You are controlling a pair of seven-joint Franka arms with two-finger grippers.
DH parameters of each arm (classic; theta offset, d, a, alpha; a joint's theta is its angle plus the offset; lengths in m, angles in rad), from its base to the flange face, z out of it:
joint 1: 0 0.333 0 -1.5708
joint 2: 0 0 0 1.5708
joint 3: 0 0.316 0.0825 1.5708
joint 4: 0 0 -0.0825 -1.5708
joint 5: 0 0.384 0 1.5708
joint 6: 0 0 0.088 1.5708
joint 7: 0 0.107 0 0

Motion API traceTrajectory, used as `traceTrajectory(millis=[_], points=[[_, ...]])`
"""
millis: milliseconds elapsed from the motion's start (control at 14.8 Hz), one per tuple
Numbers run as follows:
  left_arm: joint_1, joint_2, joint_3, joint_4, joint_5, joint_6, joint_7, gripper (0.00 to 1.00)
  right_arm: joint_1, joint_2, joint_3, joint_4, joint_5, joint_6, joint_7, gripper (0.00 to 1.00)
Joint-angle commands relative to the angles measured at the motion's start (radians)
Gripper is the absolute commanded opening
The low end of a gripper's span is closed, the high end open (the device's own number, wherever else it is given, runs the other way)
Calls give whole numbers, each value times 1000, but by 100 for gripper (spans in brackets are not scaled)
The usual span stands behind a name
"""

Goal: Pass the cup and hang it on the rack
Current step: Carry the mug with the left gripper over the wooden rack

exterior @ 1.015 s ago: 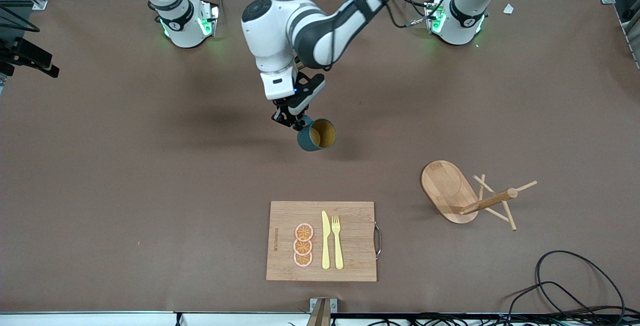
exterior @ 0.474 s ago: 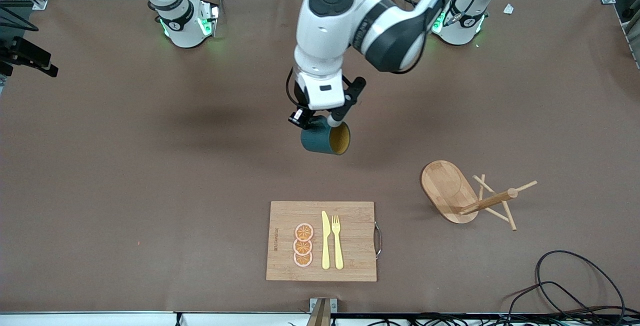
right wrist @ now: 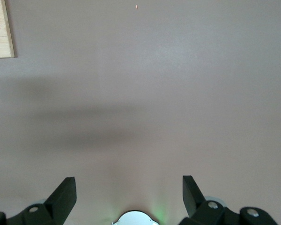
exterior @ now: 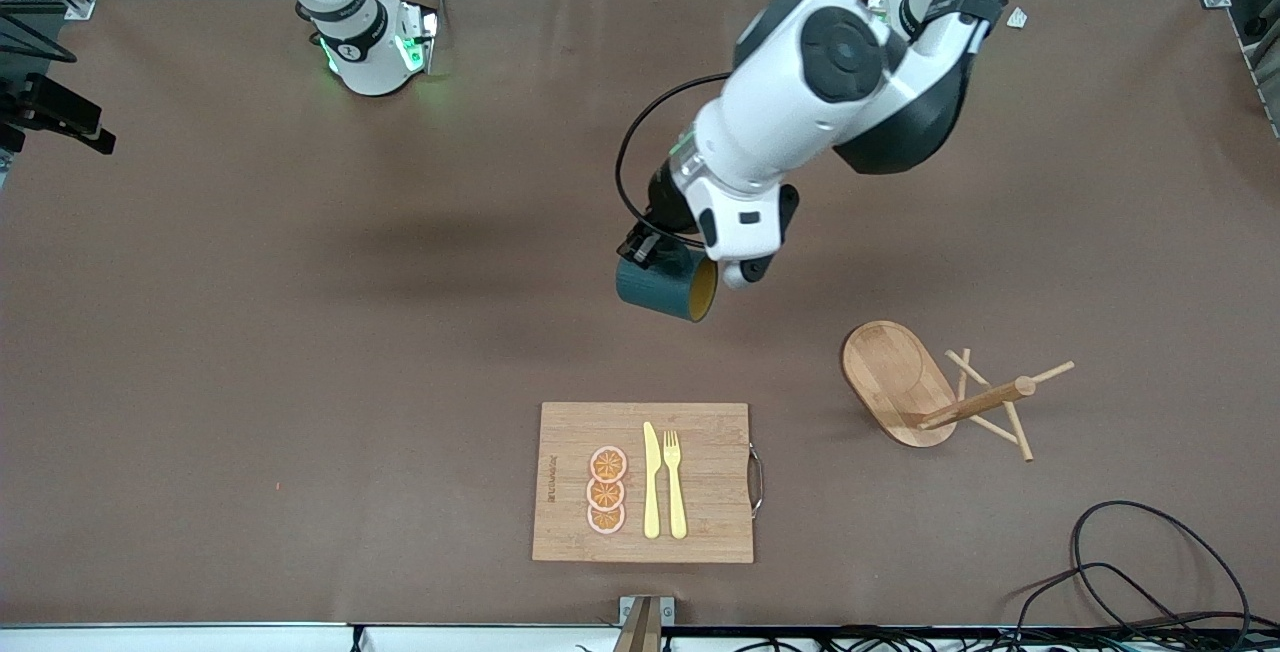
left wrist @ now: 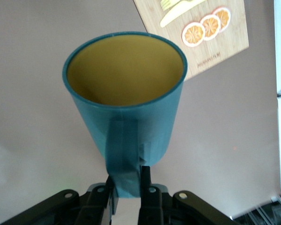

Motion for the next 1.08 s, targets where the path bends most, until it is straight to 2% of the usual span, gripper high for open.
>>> traceTrajectory(millis=[0,338,474,744,1015], points=[[65,-105,-5,-138,-127,19,119,0,-12,-20,8,-8,-17,-3,-14,100],[197,-196,-7,-287,-331,4,335,0,-12,-20,8,-9,-17,-3,-14,100],[280,-221,-5,-336,-415,-66,465,0,-12,-20,8,-9,-16,-3,-14,100],[444,-205,-5,-354,-533,-226,644,0,-12,-20,8,-9,-17,-1,-14,100],[579,-162,-5,-360,-567,-365,822,0,-12,-20,8,-9,-16,-1,-14,100]])
